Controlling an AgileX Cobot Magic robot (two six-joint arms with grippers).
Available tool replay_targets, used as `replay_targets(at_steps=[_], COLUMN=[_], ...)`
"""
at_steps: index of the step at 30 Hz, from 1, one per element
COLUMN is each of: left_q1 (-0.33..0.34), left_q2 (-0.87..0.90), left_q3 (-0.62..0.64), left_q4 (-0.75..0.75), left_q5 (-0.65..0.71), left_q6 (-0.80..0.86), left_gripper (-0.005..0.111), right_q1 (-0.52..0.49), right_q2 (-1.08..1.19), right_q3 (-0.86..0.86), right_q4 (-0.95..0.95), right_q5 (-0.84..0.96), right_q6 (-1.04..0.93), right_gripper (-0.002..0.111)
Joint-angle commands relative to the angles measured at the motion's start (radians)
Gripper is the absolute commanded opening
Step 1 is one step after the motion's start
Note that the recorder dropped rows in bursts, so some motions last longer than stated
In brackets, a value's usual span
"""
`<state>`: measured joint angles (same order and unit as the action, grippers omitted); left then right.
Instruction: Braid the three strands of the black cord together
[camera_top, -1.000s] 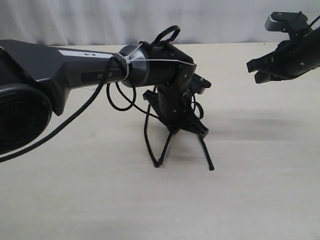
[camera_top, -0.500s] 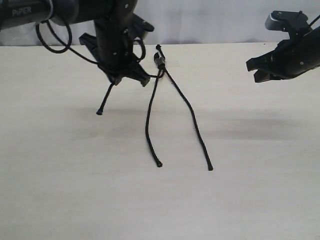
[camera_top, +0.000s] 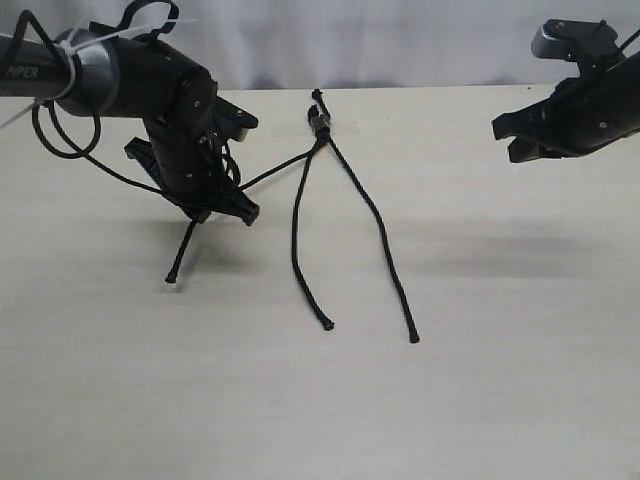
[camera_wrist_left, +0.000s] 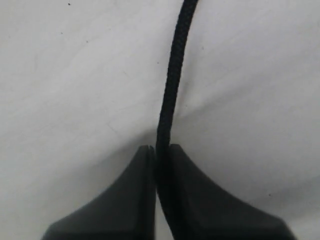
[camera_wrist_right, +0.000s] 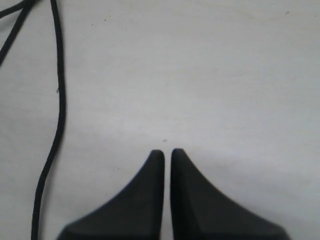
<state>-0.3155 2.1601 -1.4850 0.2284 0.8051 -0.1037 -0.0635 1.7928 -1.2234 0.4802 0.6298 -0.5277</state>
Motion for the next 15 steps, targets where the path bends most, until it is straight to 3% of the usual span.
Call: replay_targets(at_steps=[1,4,6,10,14,15], left_q1=[0.001,0.001,0.001,0.001,0.001,0.003], left_q2=[-0.005,-0.004,-0.004,-0.015,-0.113,-0.159], left_q3=[0.005,0.005,0.005,0.007,0.023,0.042], left_q4=[-0.007,-0.011,-0.011,-0.023,-0.035,-0.023], left_q5=[-0.012,-0.02,-0.022,-0.043,-0.053,-0.077], left_q6=[-0.012,-0.001,0.01,0.096,0.136,0.136], left_gripper=[0.032,0.05,0.051,0.03,0.001,0.0], right_q1=[-0.004,-0.004,-0.004,0.021,0.115,0.148], right_q2=[-0.003,-0.003,-0.003,-0.003,-0.003,-0.003], right_q3=[0.003,0.003,0.003,0.003,0.003,0.003], right_q4=[0.006,0.006,0.006,0.025,0.025,0.025], right_q5=[-0.024,-0.024,-0.025,-0.02,-0.016,-0.016], right_q6=[0.018,0.018,0.02,0.019,0.026,0.028], right_gripper=[0.005,0.005,0.005,0.01,0.023,0.026])
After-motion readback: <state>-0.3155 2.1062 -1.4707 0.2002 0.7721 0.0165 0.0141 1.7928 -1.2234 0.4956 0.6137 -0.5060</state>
